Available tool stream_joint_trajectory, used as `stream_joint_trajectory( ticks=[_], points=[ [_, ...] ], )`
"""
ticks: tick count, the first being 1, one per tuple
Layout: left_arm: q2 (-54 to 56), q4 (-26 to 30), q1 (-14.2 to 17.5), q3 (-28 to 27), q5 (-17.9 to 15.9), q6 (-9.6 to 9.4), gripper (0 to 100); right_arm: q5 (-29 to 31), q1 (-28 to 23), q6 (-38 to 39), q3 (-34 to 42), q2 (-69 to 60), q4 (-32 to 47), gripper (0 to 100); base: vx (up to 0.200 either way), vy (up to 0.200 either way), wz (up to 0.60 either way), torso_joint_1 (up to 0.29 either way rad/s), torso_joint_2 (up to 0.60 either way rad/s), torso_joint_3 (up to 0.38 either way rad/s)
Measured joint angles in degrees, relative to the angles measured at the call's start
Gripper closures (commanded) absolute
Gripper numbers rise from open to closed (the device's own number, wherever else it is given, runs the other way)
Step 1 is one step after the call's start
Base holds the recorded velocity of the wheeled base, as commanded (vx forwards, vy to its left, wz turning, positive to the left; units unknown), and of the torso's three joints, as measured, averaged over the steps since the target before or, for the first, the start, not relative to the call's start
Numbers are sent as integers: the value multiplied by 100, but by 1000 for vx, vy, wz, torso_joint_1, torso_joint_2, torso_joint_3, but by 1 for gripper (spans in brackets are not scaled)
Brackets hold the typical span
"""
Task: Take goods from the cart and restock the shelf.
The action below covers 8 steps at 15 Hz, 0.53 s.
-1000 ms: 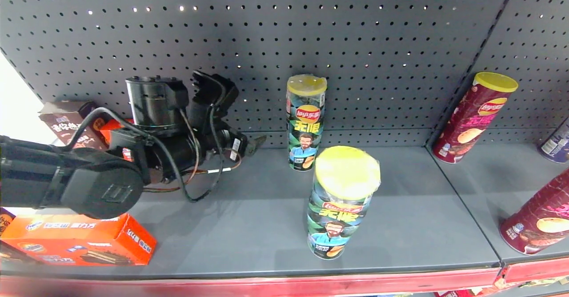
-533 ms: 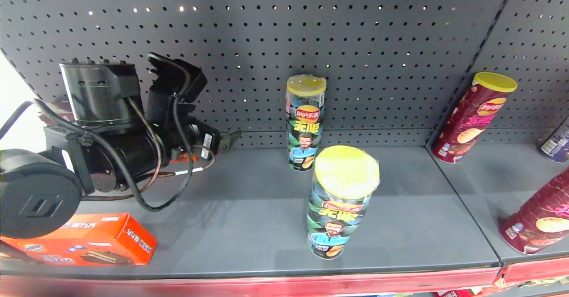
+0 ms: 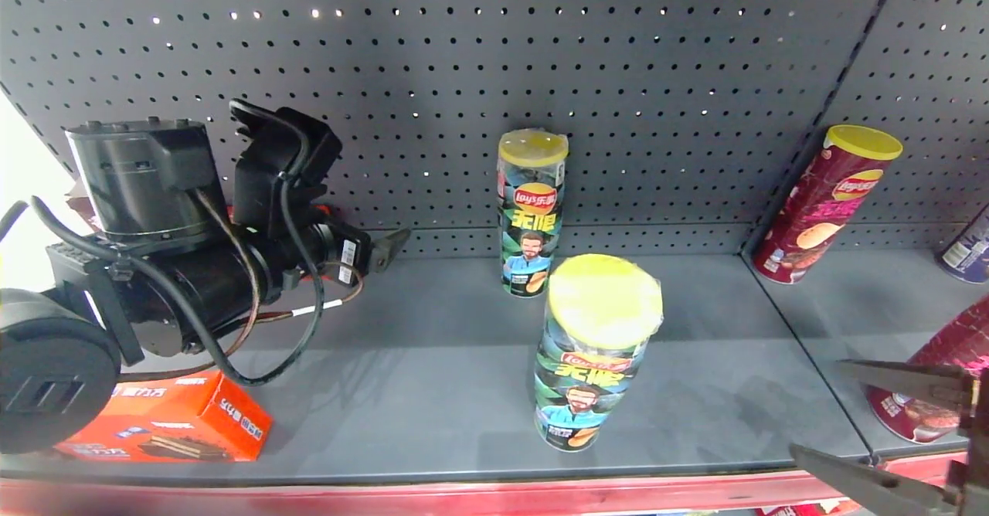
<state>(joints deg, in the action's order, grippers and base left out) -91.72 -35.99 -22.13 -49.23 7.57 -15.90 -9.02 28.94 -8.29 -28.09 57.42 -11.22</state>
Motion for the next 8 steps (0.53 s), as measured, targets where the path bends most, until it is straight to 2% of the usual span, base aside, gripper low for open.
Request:
stream_joint_trajectory(
  ticks=[4,8],
  points=[
    [40,-41,0,67,-5,0,0,536,385,50,-316,1391,-752,0,0,0,0,0,0,0],
    [44,-68,0,22,-44,-9,0,653,557,116,-881,2276,-819,0,0,0,0,0,0,0]
  ],
)
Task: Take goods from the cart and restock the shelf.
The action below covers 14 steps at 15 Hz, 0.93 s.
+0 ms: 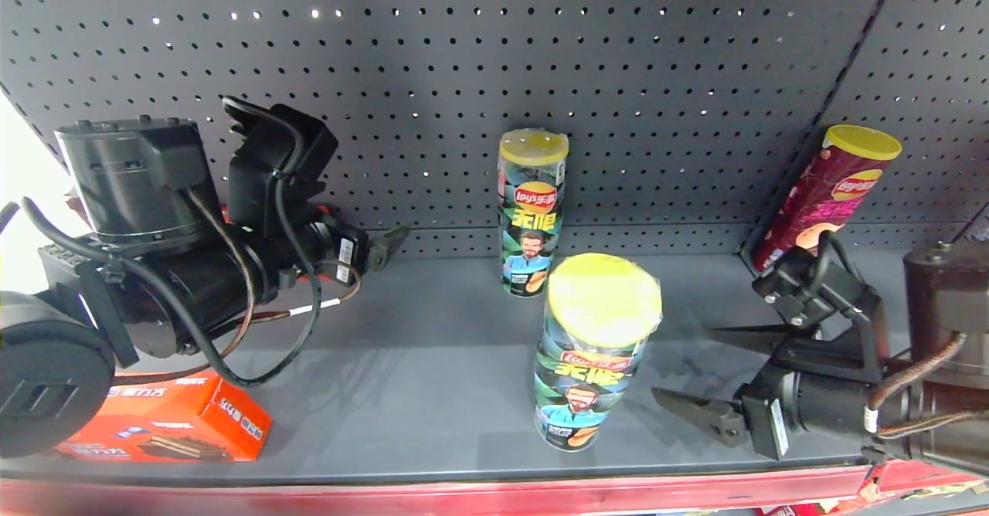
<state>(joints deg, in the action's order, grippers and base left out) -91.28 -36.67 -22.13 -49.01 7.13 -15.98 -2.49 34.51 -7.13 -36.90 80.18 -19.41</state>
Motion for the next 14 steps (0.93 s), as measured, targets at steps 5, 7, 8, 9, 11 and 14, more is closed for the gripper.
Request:
stream_joint_trajectory(
  ticks=[5,7,8,9,11,14],
  points=[
    [-20,-148,5,-16,-134,0,0,9,158,2,-551,660,0,0,0,0,0,0,0,0],
    [-50,-180,7,-20,-145,2,0,6,241,2,-697,850,0,0,0,0,0,0,0,0],
    [-65,-222,13,-27,-145,4,0,6,276,0,-763,933,-5,0,0,0,0,0,0,0],
    [-80,-224,16,-27,-152,6,0,6,295,-1,-827,1017,-11,0,0,0,0,0,0,0],
    [-107,-235,16,-33,-152,6,0,2,311,-4,-880,1147,-18,0,0,0,0,0,0,0],
    [-146,-271,16,-38,-158,4,0,4,311,-4,-874,1193,-24,0,0,0,0,0,0,0]
  ],
)
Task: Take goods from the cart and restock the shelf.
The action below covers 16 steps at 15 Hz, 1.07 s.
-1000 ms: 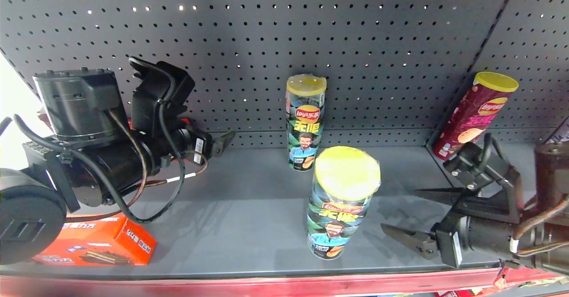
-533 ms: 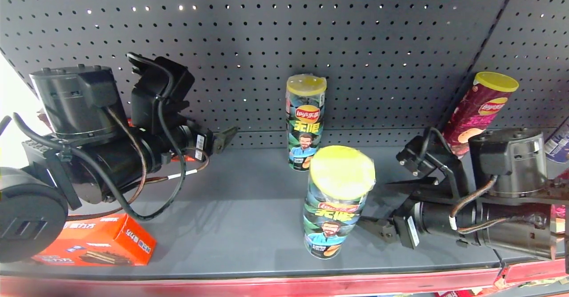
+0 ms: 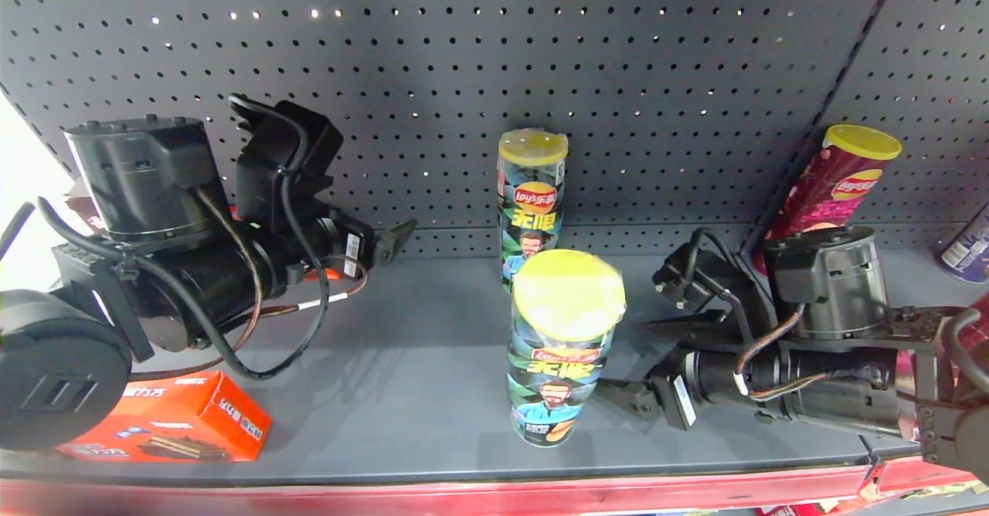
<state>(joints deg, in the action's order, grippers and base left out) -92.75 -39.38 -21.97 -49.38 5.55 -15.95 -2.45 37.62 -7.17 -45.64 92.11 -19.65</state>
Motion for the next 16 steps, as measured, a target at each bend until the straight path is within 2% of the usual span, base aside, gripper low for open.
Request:
stream_joint_trajectory(
  ticks=[9,13,16],
  points=[
    [-89,11,9,-41,-66,-6,0,22,2,15,-69,-60,-9,0,0,0,0,0,0,0],
    [503,57,59,306,-389,-4,0,108,-232,44,57,-818,-95,0,0,0,0,0,0,0],
    [1419,34,39,812,-619,-1,0,123,-218,20,369,-1899,-123,0,0,0,0,0,0,0]
  ],
)
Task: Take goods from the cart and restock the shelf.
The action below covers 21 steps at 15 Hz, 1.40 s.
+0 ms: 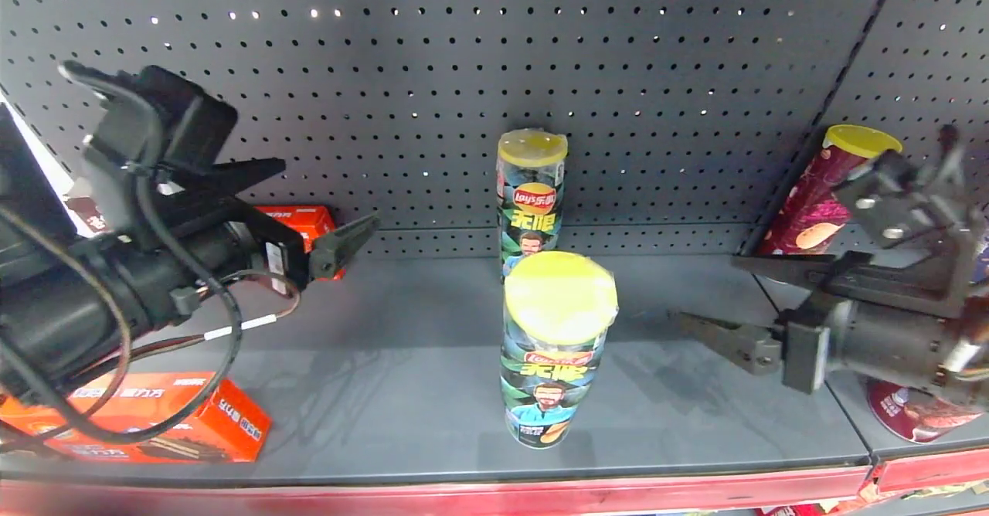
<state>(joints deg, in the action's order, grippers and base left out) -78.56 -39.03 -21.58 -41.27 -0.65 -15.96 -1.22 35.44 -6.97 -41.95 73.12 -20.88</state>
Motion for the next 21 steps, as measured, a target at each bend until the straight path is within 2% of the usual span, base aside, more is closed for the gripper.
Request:
stream_joint_trajectory(
  ticks=[2,5,7,9,13,15,17,19,21],
  points=[
    [629,0,-44,386,-52,6,0,5,94,-11,510,-730,-13,0,0,0,0,0,0,0],
    [1833,67,-311,1265,-55,15,0,-22,179,22,1588,-2026,4,0,0,0,0,0,0,0],
    [2729,404,-446,1803,-50,15,0,-9,194,33,2200,-2929,148,0,0,0,0,0,0,0],
    [3622,1140,-510,2135,-52,4,0,2,163,38,2739,-3718,336,0,0,0,0,0,0,0],
    [5450,3488,-551,2384,-74,-130,0,5,-112,178,3702,-4813,461,0,0,0,0,0,0,0],
    [6100,4201,-540,2515,-80,-199,0,2,-254,235,4008,-5074,479,0,0,0,0,0,0,0],
    [6495,4253,-518,2754,-79,-278,0,7,-400,325,4153,-5281,925,0,0,0,0,0,0,0],
    [6795,4273,-490,3284,-72,-445,0,5,-658,358,4166,-5617,1643,0,0,0,0,0,0,0],
    [6991,4278,-374,3689,-77,-539,0,5,-1242,389,4102,-5915,2020,0,0,0,0,0,0,0]
  ],
)
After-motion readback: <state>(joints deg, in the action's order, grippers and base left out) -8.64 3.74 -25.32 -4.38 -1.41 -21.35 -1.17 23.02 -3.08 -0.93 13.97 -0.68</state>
